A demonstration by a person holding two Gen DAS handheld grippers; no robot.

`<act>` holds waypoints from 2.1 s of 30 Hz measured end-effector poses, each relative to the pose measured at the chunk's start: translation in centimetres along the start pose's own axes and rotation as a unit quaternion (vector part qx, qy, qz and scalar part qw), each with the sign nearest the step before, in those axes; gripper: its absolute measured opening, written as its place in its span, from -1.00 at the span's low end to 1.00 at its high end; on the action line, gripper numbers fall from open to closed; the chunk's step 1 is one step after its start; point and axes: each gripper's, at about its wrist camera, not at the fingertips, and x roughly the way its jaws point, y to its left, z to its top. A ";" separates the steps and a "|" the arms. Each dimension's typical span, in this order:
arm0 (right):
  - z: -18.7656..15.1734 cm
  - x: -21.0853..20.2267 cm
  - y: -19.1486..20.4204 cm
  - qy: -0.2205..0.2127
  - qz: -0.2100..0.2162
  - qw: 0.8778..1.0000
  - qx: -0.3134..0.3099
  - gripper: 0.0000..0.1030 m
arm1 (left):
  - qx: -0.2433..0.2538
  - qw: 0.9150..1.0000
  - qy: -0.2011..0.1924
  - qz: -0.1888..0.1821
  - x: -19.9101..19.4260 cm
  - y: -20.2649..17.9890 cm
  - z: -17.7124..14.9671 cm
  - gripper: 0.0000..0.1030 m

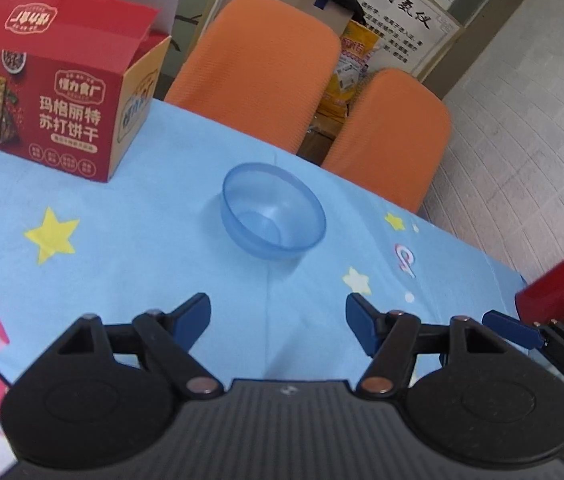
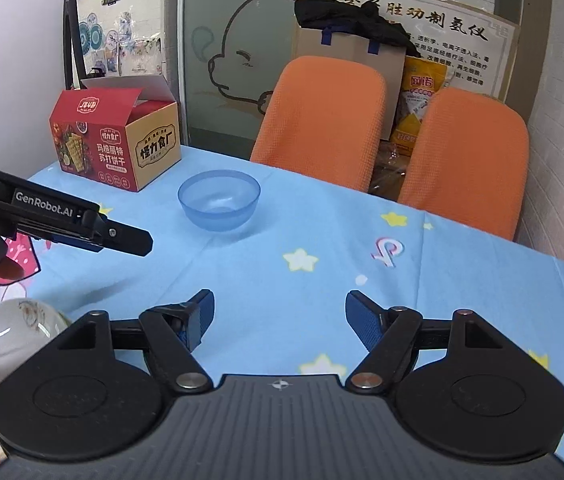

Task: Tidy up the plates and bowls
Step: 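Move the left tool to the blue plastic bowl and grasp its rim, then carry the blue bowl into the white bowl and open the left tool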

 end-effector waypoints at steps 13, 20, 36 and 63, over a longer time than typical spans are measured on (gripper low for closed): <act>4.5 12.5 0.4 0.028 0.020 0.999 0.008 1.00 | -0.072 0.996 0.002 0.043 9.4 3.0 5.2 0.31; 5.4 15.4 0.4 0.037 0.045 0.998 0.015 1.00 | -0.040 0.998 0.005 0.051 10.1 2.6 5.8 0.29; 5.7 14.4 3.3 0.061 0.072 0.995 -0.017 0.33 | -0.003 1.000 0.020 0.008 8.2 1.3 4.7 -0.18; -6.5 -8.2 0.4 0.038 -0.026 0.998 0.039 0.62 | 0.099 0.987 0.069 -0.110 -6.1 -13.9 -13.7 -0.18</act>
